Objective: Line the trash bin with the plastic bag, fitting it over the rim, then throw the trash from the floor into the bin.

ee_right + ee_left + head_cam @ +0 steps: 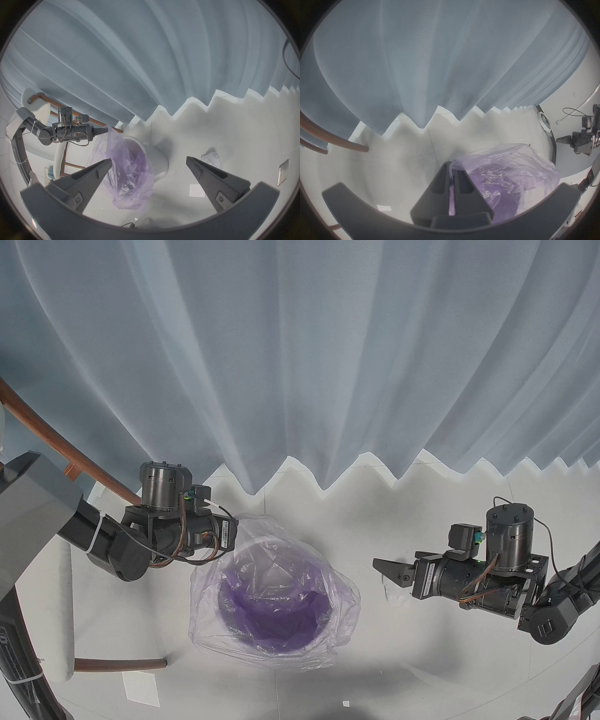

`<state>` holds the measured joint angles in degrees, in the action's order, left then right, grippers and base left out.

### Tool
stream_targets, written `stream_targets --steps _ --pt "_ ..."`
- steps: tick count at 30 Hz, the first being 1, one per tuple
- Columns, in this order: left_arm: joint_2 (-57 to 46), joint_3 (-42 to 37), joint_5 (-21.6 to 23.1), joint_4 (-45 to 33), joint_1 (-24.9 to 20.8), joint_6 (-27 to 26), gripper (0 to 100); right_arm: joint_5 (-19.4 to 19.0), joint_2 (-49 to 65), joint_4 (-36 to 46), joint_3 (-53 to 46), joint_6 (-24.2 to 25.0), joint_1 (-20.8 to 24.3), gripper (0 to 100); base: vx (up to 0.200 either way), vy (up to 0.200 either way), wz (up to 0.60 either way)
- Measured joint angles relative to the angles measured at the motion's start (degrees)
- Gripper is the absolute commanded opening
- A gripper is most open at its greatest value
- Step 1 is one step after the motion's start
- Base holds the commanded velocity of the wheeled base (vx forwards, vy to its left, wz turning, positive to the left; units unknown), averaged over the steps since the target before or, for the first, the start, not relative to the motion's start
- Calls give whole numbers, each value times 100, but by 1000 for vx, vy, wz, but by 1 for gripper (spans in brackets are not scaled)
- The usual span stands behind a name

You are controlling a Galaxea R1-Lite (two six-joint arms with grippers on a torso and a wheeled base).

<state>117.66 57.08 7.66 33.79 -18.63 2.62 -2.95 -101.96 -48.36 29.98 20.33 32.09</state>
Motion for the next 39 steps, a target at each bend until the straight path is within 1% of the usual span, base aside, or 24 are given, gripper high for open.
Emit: stream_targets --steps 3,6,11,13,17,23,27,31,32,39 --pt "108 83 -29 4 68 27 0 -22 -171 -139 155 -28 -41 100 0 0 0" --pt "234 119 -49 55 140 38 0 -217 -361 -304 284 -178 -67 100 0 0 0" --pt "340 138 -52 113 162 41 0 -655 -619 -430 386 -800 -72 100 0 0 0" --pt "354 139 -52 127 155 44 0 -783 -724 -485 483 -906 -32 100 0 0 0" --pt "356 141 -52 134 149 44 0 -909 -925 -514 802 -1063 99 100 0 0 0" --pt "328 139 -95 140 121 35 0 -941 -1193 -528 1023 -1251 479 100 0 0 0" --pt "301 138 -218 145 74 28 0 -764 -1373 -558 1062 -1303 735 100 0 0 0" --pt "271 129 -222 145 35 20 0 -596 -1554 -613 1108 -1317 802 100 0 0 0" --pt "260 129 -224 145 28 17 0 -586 -1603 -651 1125 -1317 807 0 0 0 0" --pt "213 102 -233 143 -30 -5 0 -578 -1874 -786 1239 -1314 807 0 0 0 0"
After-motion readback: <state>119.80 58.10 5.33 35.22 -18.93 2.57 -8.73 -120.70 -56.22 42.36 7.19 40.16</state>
